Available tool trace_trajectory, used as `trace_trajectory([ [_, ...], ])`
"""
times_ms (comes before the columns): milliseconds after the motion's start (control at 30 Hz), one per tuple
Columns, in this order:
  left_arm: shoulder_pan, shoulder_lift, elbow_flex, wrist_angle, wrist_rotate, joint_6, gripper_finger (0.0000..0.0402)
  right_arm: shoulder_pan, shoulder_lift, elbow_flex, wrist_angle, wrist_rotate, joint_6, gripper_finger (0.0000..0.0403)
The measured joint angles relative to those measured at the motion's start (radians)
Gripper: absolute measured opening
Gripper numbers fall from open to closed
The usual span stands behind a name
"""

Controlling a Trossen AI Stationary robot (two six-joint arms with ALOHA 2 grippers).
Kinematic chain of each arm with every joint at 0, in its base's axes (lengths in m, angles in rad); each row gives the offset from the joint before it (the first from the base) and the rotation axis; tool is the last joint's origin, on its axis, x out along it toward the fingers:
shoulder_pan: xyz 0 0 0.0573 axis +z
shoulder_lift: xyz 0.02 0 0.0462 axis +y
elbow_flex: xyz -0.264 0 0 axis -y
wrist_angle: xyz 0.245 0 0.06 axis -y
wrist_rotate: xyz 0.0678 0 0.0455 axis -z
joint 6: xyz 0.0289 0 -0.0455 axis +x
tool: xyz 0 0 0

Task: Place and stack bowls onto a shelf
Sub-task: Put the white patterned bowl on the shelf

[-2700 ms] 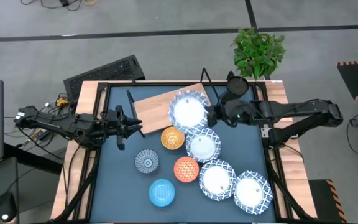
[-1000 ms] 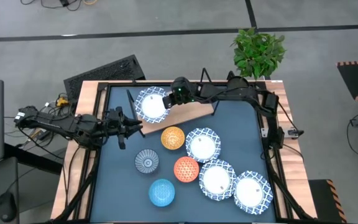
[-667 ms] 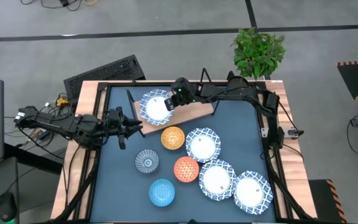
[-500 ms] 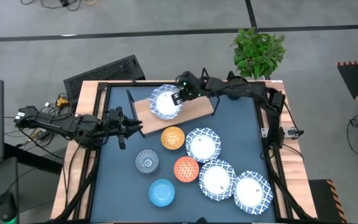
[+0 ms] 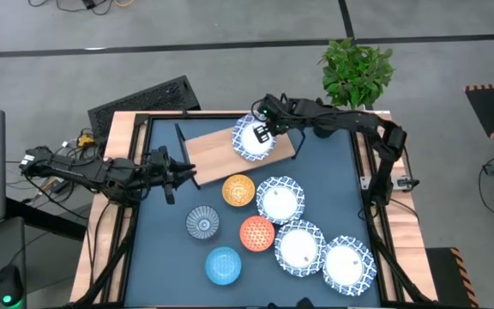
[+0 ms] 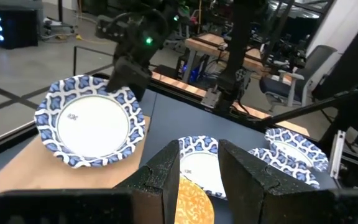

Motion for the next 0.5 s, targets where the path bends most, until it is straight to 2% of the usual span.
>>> trace_trajectory([
  [233,0.0,0.0,0.0,0.0,0.0,0.0,0.0096,0.004,0.008,0.0,0.009,0.035,-0.063,0.0061],
  [333,0.0,0.0,0.0,0.0,0.002,0.0,0.0096,0.005,0.008,0.0,0.01,0.077,-0.067,0.0084],
  [500,0.0,0.0,0.0,0.0,0.002,0.0,0.0096,0.004,0.008,0.0,0.002,0.082,-0.09,0.0133],
])
